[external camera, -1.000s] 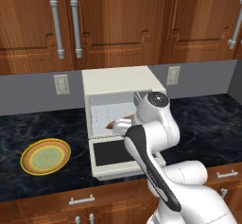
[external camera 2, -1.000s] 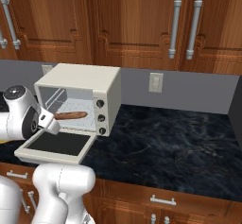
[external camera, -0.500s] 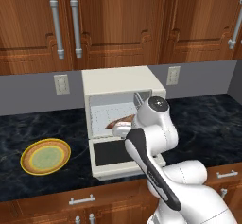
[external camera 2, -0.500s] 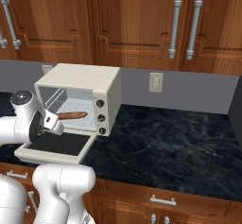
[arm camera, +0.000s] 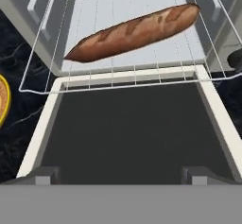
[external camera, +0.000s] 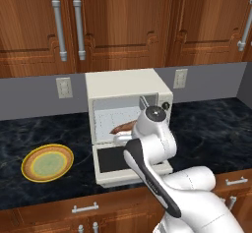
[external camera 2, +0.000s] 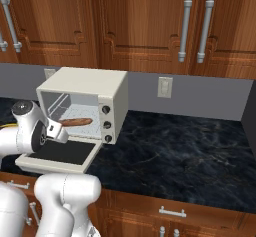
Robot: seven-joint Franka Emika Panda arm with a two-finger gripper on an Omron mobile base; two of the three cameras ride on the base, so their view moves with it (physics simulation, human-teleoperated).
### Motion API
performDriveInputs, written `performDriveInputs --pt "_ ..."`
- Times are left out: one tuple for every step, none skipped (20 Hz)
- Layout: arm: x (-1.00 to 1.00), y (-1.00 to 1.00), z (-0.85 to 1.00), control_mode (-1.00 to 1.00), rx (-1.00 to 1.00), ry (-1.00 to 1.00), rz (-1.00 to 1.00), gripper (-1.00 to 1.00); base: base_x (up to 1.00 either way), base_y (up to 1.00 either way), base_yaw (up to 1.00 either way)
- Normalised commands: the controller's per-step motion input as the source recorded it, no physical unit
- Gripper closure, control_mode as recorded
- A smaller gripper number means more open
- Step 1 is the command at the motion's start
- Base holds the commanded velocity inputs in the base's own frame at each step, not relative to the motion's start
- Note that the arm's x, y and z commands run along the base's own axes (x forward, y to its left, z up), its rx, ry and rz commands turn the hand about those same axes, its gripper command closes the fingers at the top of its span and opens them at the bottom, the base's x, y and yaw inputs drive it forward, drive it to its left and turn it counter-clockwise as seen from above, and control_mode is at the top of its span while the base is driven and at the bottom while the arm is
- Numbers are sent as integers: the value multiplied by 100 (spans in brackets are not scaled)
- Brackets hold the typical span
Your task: Pull the toaster oven rack outwards. Pick up the baguette from the plate and place it on the toaster oven rack. Close the toaster oven door fully and set the temperature to the lowest setting.
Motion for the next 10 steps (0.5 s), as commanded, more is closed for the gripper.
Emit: performDriveInputs --pt "13 11 -17 -100 -6 0 0 -100 0 0 0" --pt "14 8 -15 -100 -5 0 0 -100 0 0 0" --pt "13 6 -14 -100 -4 0 0 -100 0 0 0" --pt "14 1 -14 -100 -2 0 0 -100 0 0 0" --pt "16 1 -15 -100 -1 0 0 -100 0 0 0" --pt "17 0 -16 -100 -1 0 0 -100 0 0 0" --pt "18 1 -17 -100 -1 0 0 -100 0 0 0" --pt "18 0 -16 -100 -1 0 0 -100 0 0 0" --pt "16 0 -16 -100 -1 0 0 -100 0 0 0" --pt "16 0 -16 -100 -1 0 0 -100 0 0 0"
